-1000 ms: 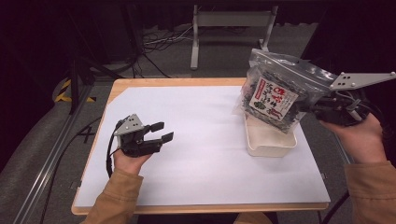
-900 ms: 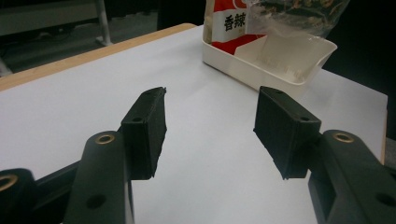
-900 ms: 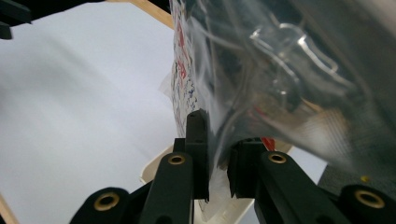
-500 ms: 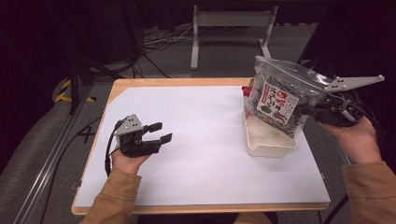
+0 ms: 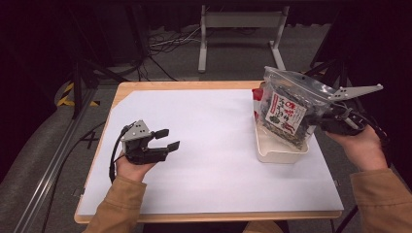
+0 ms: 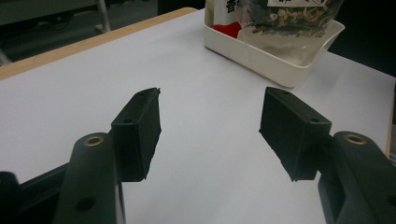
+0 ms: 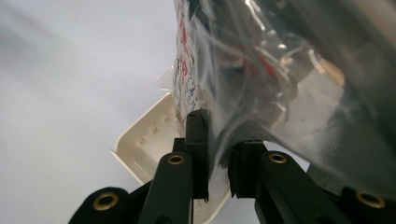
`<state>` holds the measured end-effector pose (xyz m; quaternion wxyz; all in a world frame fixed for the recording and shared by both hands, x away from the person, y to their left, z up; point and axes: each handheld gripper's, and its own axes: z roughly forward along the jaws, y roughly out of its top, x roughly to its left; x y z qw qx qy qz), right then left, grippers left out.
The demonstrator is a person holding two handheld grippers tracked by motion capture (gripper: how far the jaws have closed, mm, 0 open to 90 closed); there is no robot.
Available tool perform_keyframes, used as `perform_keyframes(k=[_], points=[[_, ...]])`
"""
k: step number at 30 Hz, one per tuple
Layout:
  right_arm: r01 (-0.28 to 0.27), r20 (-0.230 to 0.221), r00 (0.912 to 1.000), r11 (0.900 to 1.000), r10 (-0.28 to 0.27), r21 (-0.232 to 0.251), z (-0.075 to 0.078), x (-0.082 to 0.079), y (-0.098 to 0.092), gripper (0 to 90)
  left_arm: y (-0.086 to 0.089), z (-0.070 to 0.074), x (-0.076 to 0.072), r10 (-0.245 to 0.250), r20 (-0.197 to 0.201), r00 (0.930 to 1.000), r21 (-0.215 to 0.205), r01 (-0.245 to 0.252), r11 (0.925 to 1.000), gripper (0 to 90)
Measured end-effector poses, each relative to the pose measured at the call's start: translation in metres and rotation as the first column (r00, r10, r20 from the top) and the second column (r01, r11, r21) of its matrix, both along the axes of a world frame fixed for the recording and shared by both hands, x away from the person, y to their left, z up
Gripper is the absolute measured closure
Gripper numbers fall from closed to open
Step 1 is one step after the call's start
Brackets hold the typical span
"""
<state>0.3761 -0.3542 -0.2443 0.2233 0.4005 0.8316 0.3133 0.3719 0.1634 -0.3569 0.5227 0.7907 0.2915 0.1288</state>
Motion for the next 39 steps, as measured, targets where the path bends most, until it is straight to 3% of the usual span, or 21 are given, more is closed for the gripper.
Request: perform_keyframes(k=[9,17,23,28,31,35,39], points=[[0.000,-0.048,0.9989,0.999,-0.002,-0.044,-0.022,0.010,0.010,79.6,0.001,0.000,0.000,0.001,0.000,1.0000,-0.001,-0.001,1.0000,37.7],[0.021,-0.098,0.9950,1.000,-0.022,-0.011,-0.043,0.014,0.010,79.5,0.002,0.000,0.000,0.007,0.002,1.0000,-0.003,-0.007,1.0000,37.3],[0.033,-0.101,0.9944,0.999,-0.029,0.030,-0.053,0.012,-0.001,78.5,0.002,0.000,-0.002,0.008,-0.002,1.0000,-0.001,-0.008,1.0000,37.1],[0.026,-0.056,0.9982,0.998,-0.023,0.054,-0.051,0.008,-0.004,74.4,0.003,0.000,-0.002,0.006,-0.005,1.0000,0.000,-0.006,1.0000,36.2],[0.016,-0.005,0.9999,0.997,-0.016,0.080,-0.049,0.000,-0.006,56.9,0.005,0.000,-0.004,0.005,-0.006,1.0000,0.001,-0.005,1.0000,35.6],[0.026,0.034,0.9989,0.988,-0.032,0.151,-0.048,-0.015,-0.014,44.0,0.009,0.002,-0.009,0.005,-0.003,1.0000,0.008,-0.005,1.0000,35.0],[0.007,0.089,0.9958,0.985,-0.023,0.172,-0.050,-0.027,-0.018,37.5,0.019,0.004,-0.017,0.013,0.015,0.9998,-0.010,-0.013,0.9999,33.7]])
